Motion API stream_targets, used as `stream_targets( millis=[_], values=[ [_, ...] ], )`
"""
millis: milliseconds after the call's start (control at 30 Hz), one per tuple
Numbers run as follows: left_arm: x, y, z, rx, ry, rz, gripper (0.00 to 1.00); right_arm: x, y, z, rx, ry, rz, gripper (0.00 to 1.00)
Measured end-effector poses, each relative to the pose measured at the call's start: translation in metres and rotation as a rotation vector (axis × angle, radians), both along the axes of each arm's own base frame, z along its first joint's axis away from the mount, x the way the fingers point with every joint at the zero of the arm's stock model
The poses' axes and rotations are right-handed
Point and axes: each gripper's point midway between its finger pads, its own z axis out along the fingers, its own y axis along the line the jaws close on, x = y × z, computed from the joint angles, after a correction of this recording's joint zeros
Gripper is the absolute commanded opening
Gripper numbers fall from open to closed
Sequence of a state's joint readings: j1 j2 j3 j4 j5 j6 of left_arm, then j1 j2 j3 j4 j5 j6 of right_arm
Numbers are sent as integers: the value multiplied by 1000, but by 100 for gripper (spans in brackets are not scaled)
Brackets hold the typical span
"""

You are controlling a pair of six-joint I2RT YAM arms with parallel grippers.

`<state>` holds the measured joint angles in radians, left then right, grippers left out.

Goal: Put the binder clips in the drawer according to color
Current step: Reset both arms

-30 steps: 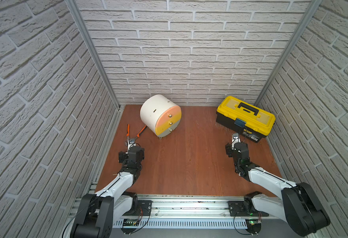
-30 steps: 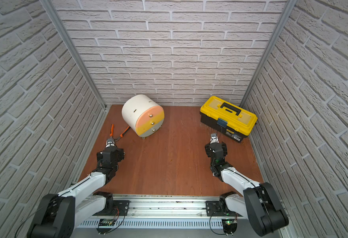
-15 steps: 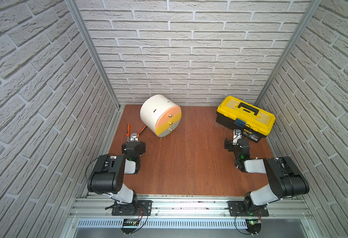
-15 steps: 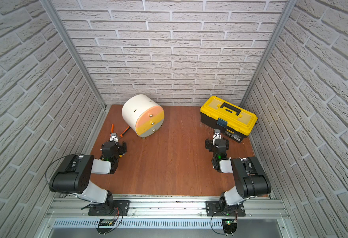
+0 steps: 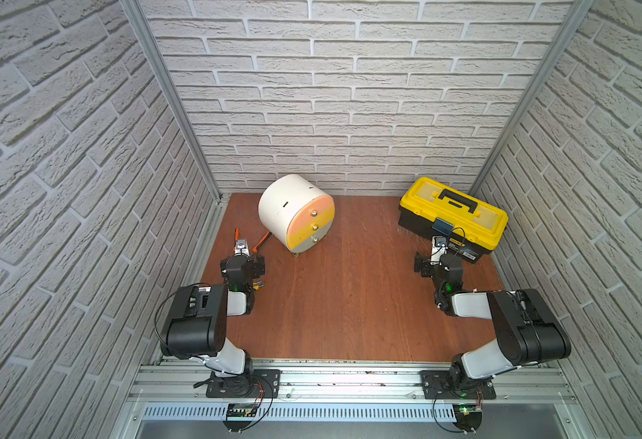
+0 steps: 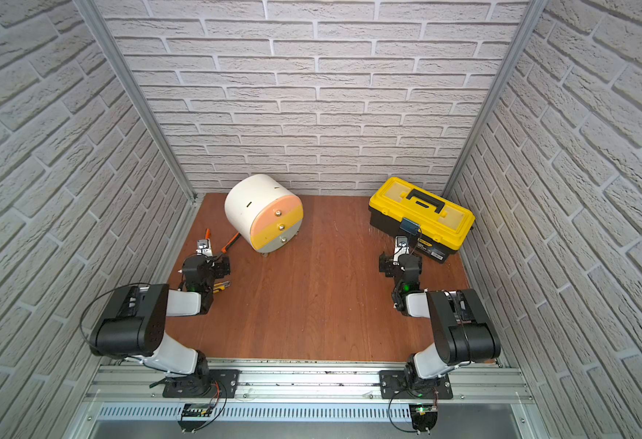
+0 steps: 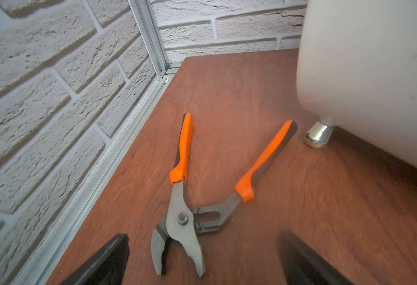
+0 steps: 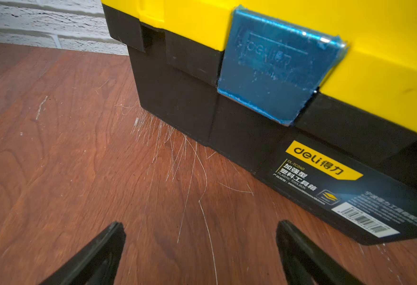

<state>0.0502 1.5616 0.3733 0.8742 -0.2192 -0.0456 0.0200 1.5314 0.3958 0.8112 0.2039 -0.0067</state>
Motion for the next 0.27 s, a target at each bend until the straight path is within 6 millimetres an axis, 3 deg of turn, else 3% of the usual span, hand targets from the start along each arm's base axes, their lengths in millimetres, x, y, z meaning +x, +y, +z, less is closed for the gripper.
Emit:
stream_targets(
  millis=[267],
  values=[
    [0, 0, 0, -1, 0, 0, 99, 0, 3, -2, 9, 9, 18, 99]
  ],
)
